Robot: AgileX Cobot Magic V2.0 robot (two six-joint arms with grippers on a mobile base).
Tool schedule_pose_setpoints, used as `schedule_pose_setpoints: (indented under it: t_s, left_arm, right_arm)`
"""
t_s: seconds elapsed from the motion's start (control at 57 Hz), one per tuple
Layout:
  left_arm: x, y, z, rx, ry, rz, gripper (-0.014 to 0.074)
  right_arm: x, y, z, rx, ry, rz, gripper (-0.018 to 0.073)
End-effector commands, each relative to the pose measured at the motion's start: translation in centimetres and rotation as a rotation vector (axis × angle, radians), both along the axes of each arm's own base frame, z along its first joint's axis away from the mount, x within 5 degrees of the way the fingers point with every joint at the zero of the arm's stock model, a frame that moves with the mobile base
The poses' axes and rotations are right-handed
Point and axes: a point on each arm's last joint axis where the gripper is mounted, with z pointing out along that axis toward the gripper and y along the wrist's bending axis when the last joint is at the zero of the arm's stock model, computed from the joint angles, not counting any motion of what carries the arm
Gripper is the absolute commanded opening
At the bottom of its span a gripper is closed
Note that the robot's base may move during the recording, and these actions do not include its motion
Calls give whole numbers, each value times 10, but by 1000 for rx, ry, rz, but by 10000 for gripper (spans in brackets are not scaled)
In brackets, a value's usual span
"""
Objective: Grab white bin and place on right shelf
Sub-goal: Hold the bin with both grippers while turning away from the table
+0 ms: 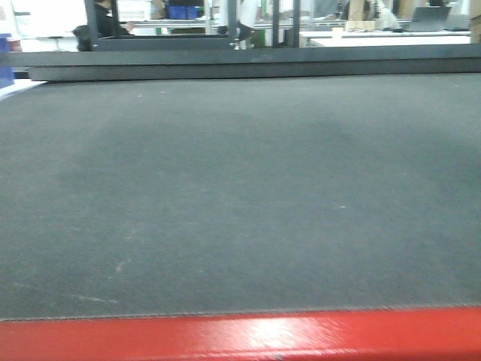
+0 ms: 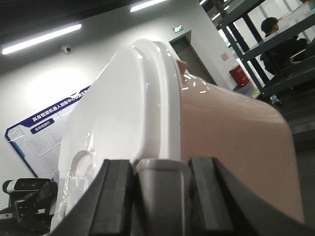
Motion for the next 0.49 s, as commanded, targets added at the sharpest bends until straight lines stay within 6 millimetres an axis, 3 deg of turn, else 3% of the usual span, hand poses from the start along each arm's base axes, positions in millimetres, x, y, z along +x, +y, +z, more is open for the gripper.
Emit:
schedule_pose_setpoints:
  t_s: [0.0,0.474]
  left_arm:
    - [-52,-16,31,-81,-174,-336,-117]
    - [-52,-16,31,-81,-174,-336,-117]
  right_arm:
    - [-29,18,26,58,-130,177,60]
    - [-17,7,26,103,-89,9,60]
